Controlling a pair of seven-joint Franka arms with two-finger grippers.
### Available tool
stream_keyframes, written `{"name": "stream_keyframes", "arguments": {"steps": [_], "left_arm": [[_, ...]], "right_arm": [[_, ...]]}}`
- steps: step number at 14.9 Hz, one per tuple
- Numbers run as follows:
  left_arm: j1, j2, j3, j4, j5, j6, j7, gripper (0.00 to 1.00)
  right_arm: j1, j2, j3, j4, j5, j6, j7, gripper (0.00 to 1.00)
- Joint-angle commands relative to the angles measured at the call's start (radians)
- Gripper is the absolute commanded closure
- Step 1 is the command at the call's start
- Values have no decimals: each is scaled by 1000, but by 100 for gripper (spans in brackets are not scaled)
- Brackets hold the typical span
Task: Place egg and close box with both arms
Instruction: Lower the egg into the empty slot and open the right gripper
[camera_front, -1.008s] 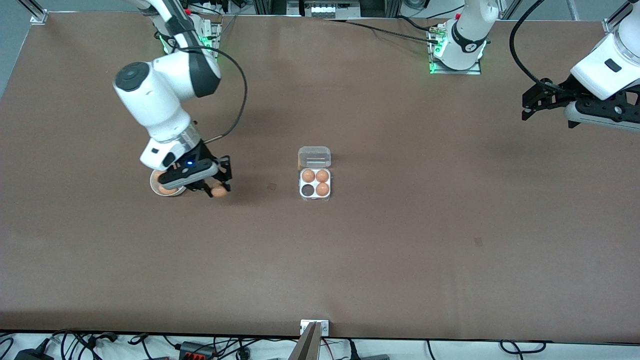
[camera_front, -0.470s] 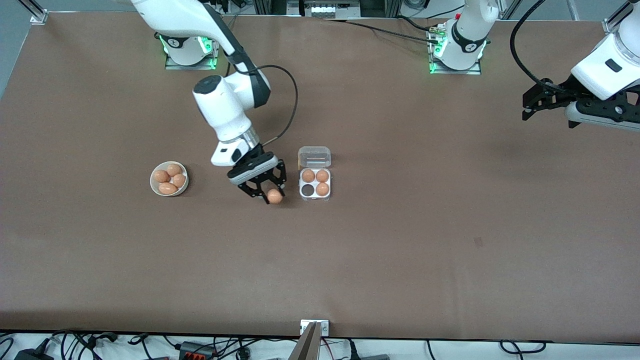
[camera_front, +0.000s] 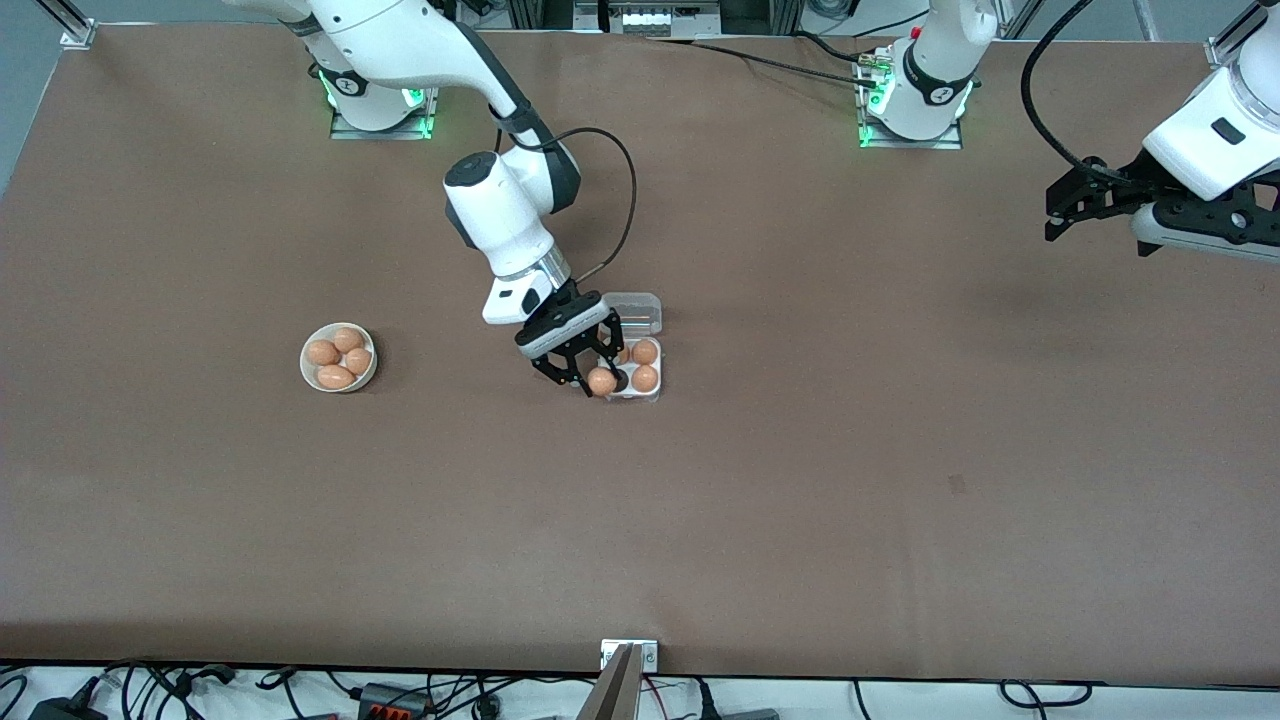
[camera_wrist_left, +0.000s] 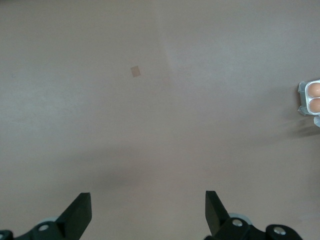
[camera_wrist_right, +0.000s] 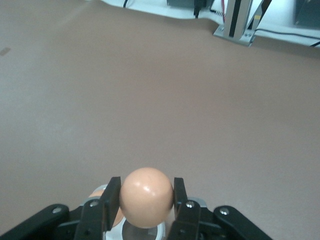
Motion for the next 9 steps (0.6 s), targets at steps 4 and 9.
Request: {"name": "stream_keyframes", "arguments": {"steps": [4, 9], "left_arm": [[1, -4, 2, 14, 18, -19, 22, 0], [1, -4, 2, 14, 16, -19, 22, 0]], "right_arm": [[45, 65, -18, 45, 5, 36, 14, 85], [51, 97, -31, 62, 4, 38, 14, 84]]}}
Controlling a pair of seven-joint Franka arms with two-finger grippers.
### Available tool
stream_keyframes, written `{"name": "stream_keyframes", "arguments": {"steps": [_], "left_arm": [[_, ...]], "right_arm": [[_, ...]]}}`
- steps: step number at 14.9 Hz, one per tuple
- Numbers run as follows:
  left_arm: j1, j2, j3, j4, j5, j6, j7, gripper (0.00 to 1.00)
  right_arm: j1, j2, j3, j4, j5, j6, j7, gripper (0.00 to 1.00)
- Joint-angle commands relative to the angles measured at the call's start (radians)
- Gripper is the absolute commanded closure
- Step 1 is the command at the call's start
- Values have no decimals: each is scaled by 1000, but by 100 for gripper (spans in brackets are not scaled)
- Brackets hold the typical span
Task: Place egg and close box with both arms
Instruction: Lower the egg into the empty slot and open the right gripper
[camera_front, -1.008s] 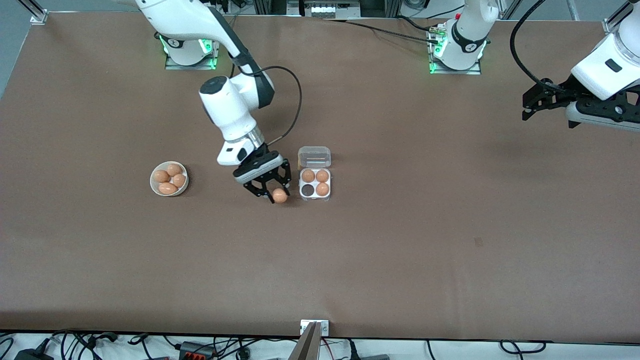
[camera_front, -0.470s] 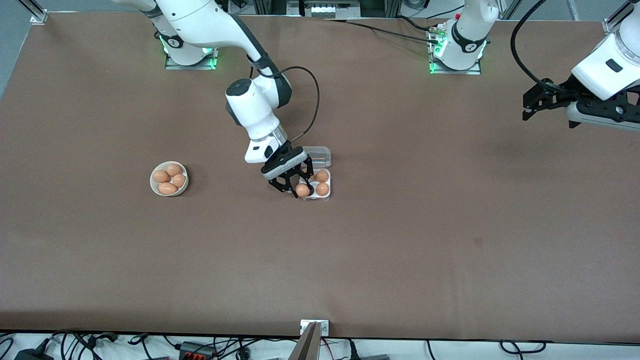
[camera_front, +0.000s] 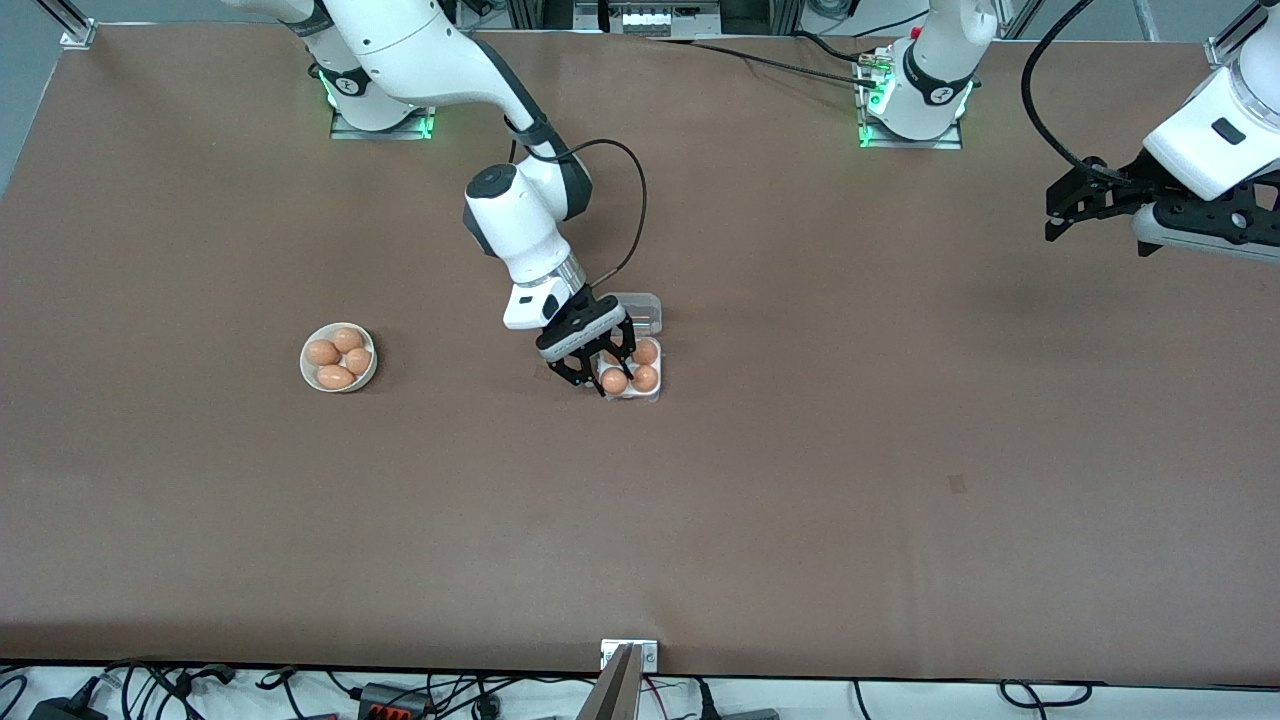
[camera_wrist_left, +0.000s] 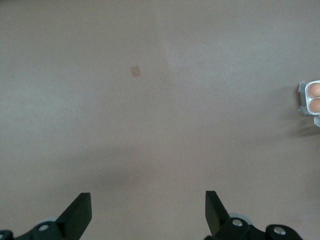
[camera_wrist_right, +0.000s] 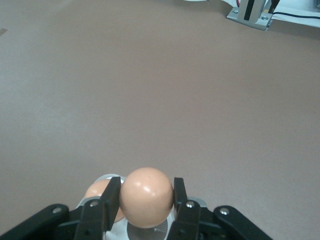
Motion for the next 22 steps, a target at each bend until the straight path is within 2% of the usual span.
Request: {"name": "stream_keyframes", "arguments": {"steps": [1, 7, 10, 21, 22], "left_arm": [[1, -4, 2, 14, 16, -19, 22, 0], [1, -4, 2, 14, 18, -19, 22, 0], [1, -4, 2, 14, 16, -19, 22, 0], [1, -4, 2, 14, 16, -19, 22, 0], [1, -4, 2, 14, 16, -19, 22, 0]], "right_arm": [[21, 49, -16, 36, 4, 22, 13, 84], [29, 72, -19, 50, 5, 22, 13, 81], [30, 74, -23, 50, 5, 21, 13, 71], [52, 71, -25, 39, 16, 15, 52, 69], [52, 71, -25, 37, 16, 15, 52, 63]]}}
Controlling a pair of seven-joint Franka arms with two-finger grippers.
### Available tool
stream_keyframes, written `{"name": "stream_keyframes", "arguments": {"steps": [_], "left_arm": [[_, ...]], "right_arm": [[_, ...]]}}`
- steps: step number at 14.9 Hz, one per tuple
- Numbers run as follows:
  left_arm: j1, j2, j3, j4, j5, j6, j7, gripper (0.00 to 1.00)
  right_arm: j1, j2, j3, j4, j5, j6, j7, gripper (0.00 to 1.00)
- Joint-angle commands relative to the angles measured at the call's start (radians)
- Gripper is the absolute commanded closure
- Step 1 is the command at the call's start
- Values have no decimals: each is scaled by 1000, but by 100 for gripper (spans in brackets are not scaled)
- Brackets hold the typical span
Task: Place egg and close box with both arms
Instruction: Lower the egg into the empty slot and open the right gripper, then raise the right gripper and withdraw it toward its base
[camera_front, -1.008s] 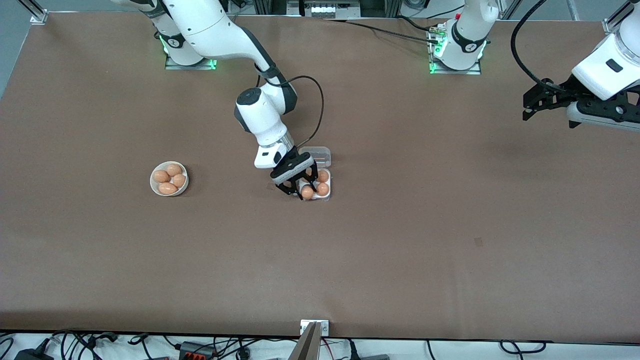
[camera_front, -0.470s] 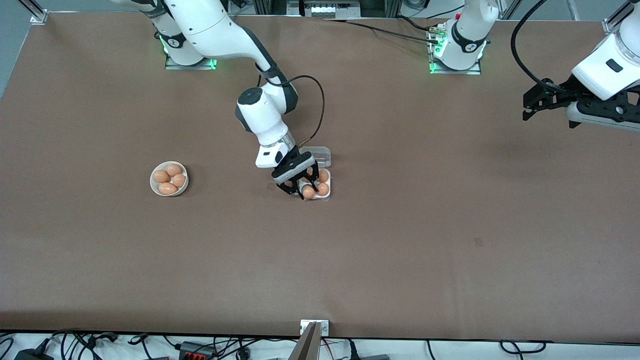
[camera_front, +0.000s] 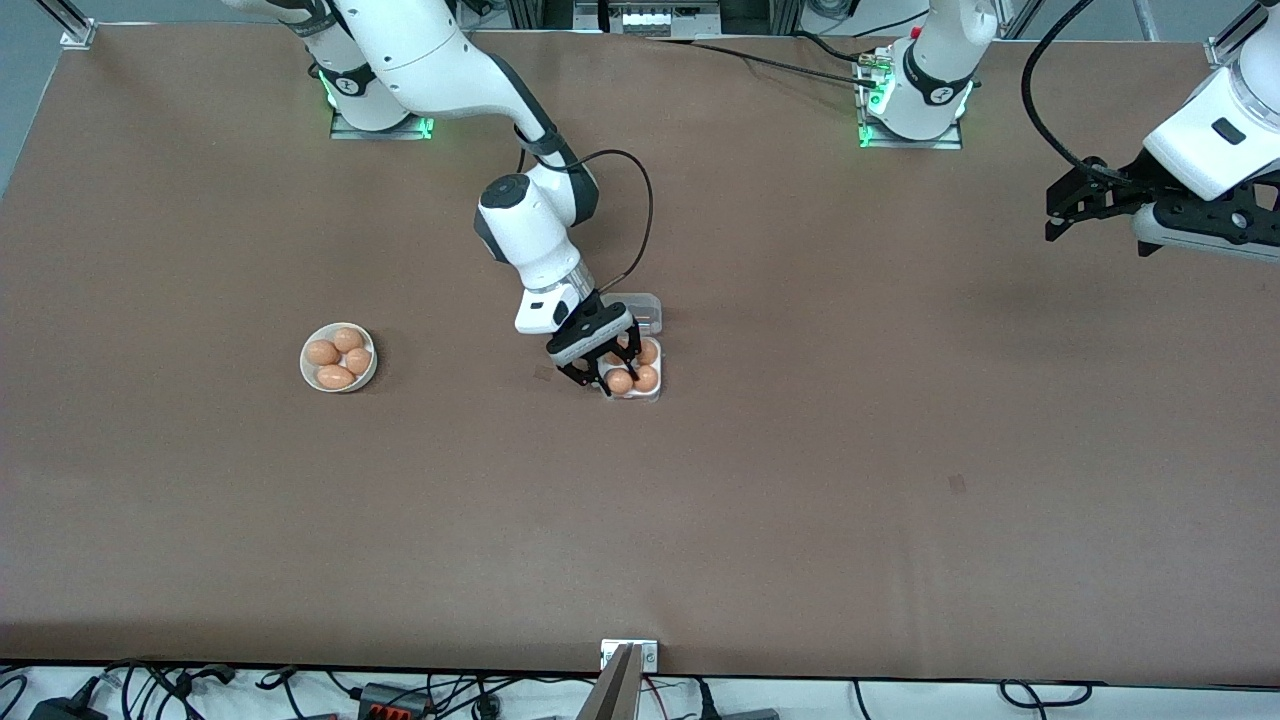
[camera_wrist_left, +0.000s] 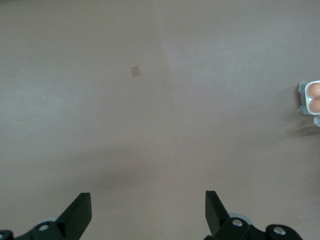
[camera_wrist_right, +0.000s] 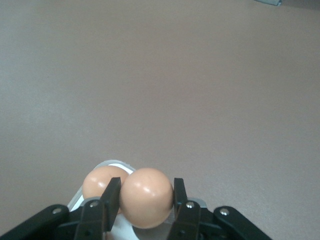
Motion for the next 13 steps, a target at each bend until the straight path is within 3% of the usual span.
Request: {"name": "stream_keyframes", "arguments": {"steps": [1, 3, 4, 11, 13], "left_arm": [[1, -4, 2, 14, 16, -19, 22, 0], [1, -4, 2, 14, 18, -19, 22, 0], [1, -4, 2, 14, 16, -19, 22, 0], [1, -4, 2, 14, 16, -19, 14, 0], [-1, -1, 6, 14, 18, -20, 15, 0]], "right_arm": [[20, 11, -18, 5, 12, 11, 18, 51], [20, 11, -24, 2, 13, 11, 21, 5], [20, 11, -26, 1, 13, 11, 21, 0], [23, -38, -61, 2, 13, -3, 14, 0], [17, -112, -75, 2, 13, -118, 11, 0]]}}
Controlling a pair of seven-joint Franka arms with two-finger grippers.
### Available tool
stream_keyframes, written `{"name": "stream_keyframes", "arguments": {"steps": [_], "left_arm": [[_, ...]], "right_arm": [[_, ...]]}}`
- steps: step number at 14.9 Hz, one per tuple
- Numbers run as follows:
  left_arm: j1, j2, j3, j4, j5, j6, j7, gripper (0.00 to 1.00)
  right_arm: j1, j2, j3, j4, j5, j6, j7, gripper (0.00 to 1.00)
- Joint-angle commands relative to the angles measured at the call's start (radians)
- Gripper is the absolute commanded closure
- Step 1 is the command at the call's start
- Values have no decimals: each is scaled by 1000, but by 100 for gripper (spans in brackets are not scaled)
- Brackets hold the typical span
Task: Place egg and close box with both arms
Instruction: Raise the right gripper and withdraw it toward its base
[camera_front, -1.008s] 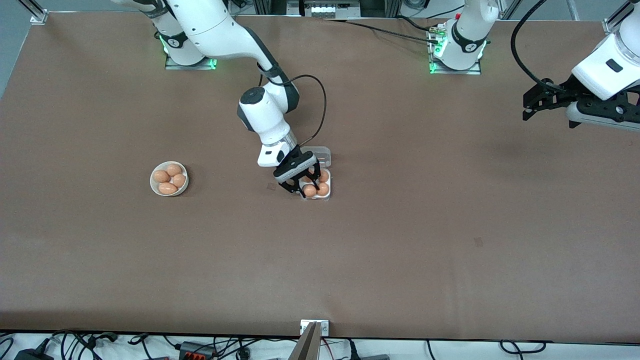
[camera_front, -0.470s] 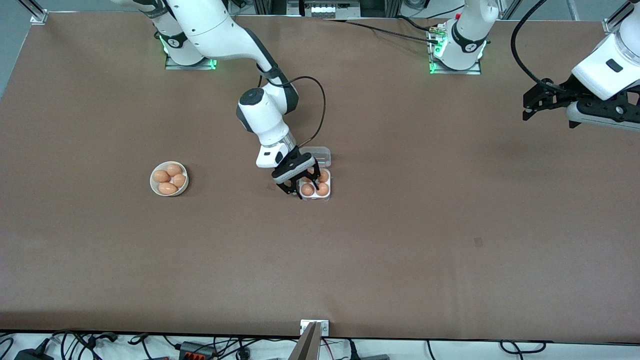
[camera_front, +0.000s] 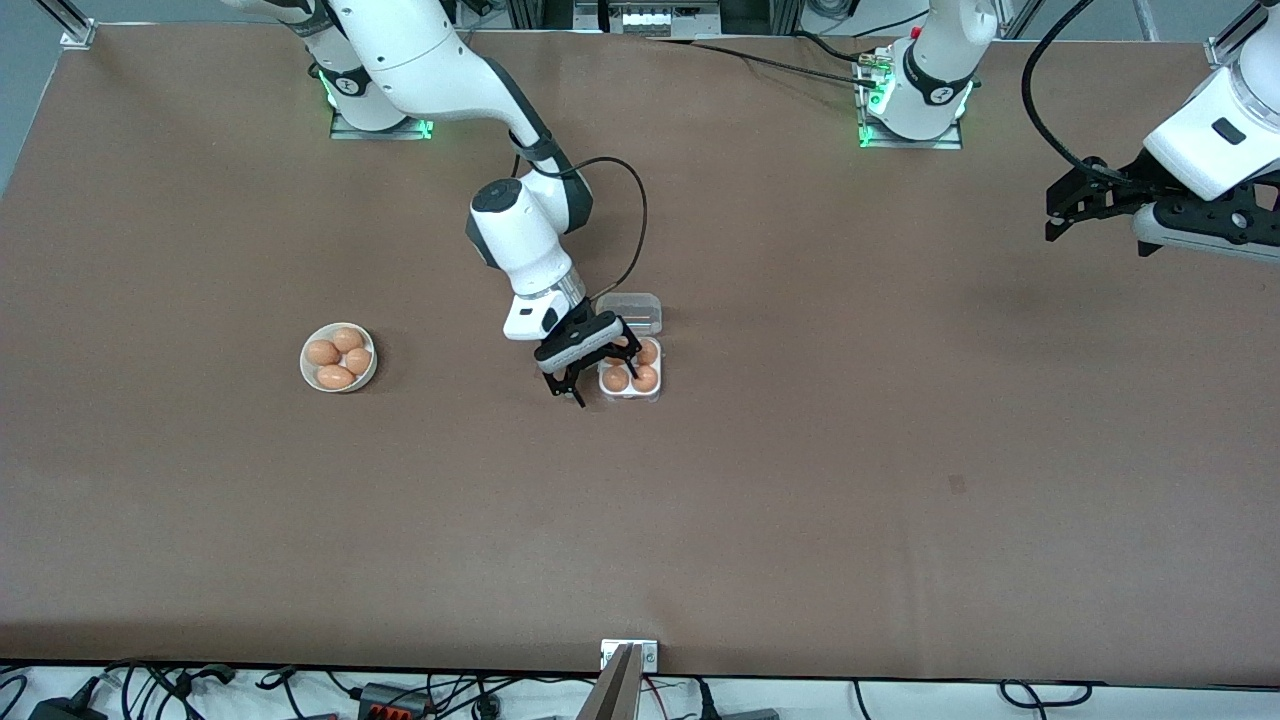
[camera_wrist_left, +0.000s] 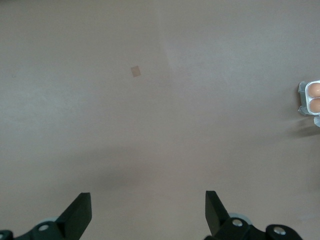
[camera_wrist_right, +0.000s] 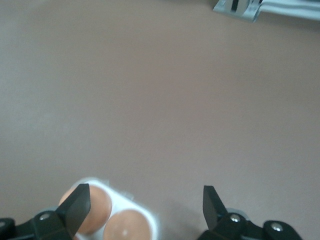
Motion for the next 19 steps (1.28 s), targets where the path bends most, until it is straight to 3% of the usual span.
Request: {"name": "stream_keyframes", "arguments": {"steps": [1, 5, 10, 14, 15, 18, 19], "left_arm": [[-1, 2, 5, 14, 18, -32, 15, 0], [-2, 2, -1, 17, 18, -124, 17, 0], [-1, 24, 1, 17, 18, -126, 20, 0], [1, 39, 11, 18, 18, -126, 28, 0], [-1, 42, 11, 18, 18, -123, 28, 6], [-2, 57, 10, 44, 19, -159, 23, 72], [-4, 66, 5, 60, 19, -189, 17, 85]], "right_arm": [[8, -138, -33, -12, 13, -193, 2, 0], [-71, -338, -40, -11, 11, -526, 2, 0], [-280, -555, -35, -6, 6, -934, -9, 0], [-466, -635, -32, 38, 6, -1166, -10, 0], [-516, -633, -32, 75, 0, -1247, -12, 0], [-644, -632, -32, 213, -15, -1465, -6, 0], [-671, -630, -32, 256, -53, -1520, -6, 0]]}}
